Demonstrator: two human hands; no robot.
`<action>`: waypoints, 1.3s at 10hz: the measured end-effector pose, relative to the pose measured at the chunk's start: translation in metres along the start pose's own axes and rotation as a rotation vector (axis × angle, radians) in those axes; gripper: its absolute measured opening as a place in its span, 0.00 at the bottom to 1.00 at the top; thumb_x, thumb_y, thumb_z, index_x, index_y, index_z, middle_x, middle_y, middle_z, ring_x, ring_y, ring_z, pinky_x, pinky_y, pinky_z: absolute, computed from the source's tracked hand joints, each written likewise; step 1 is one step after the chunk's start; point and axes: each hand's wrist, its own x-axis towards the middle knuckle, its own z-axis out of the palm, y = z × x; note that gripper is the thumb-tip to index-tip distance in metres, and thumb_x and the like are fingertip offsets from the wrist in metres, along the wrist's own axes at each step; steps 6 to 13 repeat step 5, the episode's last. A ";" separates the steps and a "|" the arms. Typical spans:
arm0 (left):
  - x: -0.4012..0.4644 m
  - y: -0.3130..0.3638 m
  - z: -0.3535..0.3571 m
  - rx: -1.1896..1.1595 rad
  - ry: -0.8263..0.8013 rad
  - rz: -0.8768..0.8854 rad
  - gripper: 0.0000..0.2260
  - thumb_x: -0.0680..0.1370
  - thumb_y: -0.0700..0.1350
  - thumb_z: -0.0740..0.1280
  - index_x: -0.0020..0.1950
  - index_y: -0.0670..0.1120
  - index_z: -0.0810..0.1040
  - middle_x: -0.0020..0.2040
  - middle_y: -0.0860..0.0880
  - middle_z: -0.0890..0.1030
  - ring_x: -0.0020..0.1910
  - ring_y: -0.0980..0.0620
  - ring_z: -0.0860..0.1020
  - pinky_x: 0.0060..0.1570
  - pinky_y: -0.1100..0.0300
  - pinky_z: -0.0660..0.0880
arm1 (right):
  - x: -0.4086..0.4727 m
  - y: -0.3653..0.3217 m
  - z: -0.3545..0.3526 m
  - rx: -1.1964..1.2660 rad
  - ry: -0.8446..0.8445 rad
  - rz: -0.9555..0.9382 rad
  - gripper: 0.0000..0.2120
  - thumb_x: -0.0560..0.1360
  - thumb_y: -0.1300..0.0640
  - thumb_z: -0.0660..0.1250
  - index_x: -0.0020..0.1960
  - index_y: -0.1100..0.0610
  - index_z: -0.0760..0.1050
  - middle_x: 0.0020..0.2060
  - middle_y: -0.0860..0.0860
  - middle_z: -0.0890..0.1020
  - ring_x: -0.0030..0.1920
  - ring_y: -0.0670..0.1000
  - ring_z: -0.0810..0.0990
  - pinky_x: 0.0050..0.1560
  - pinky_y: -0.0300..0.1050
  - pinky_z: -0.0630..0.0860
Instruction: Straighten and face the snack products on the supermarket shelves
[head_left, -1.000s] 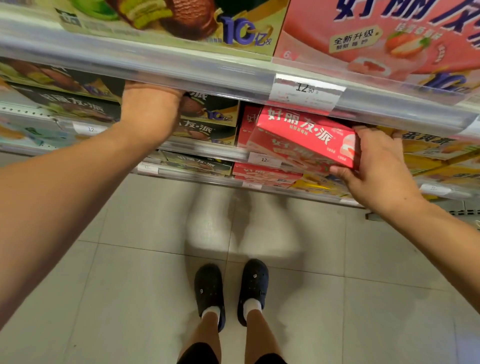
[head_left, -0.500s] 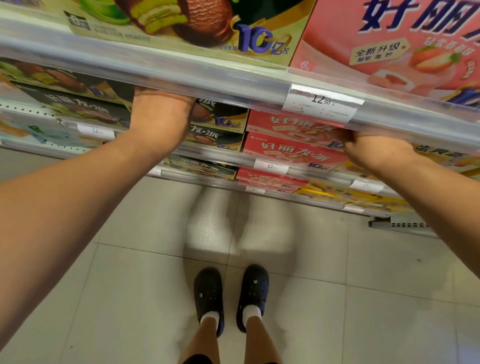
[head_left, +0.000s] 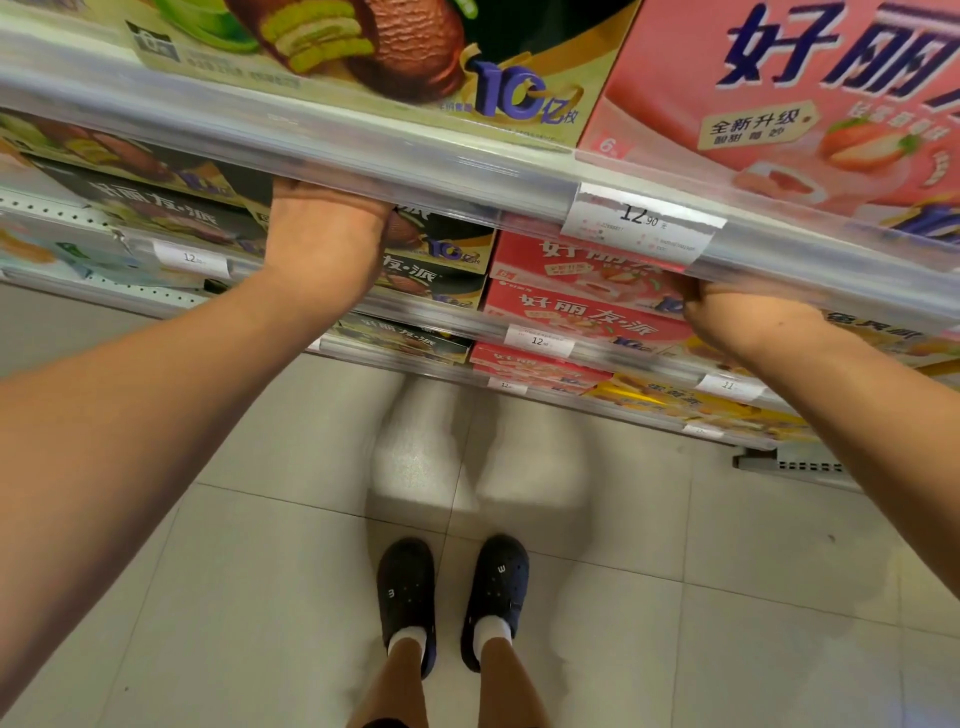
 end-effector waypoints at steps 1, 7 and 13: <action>-0.005 0.006 -0.003 0.020 -0.015 0.002 0.10 0.77 0.45 0.65 0.58 0.50 0.81 0.65 0.39 0.74 0.66 0.35 0.68 0.66 0.42 0.60 | -0.002 -0.002 -0.003 -0.002 0.006 -0.020 0.12 0.83 0.53 0.54 0.50 0.58 0.74 0.27 0.51 0.66 0.27 0.49 0.64 0.37 0.44 0.61; -0.110 0.032 -0.036 -0.269 -0.180 0.087 0.09 0.78 0.44 0.63 0.52 0.44 0.80 0.48 0.43 0.83 0.49 0.39 0.79 0.44 0.50 0.76 | -0.165 -0.030 -0.080 0.488 0.138 -0.378 0.16 0.78 0.48 0.64 0.62 0.53 0.77 0.57 0.47 0.81 0.57 0.44 0.78 0.57 0.28 0.69; -0.110 0.032 -0.036 -0.269 -0.180 0.087 0.09 0.78 0.44 0.63 0.52 0.44 0.80 0.48 0.43 0.83 0.49 0.39 0.79 0.44 0.50 0.76 | -0.165 -0.030 -0.080 0.488 0.138 -0.378 0.16 0.78 0.48 0.64 0.62 0.53 0.77 0.57 0.47 0.81 0.57 0.44 0.78 0.57 0.28 0.69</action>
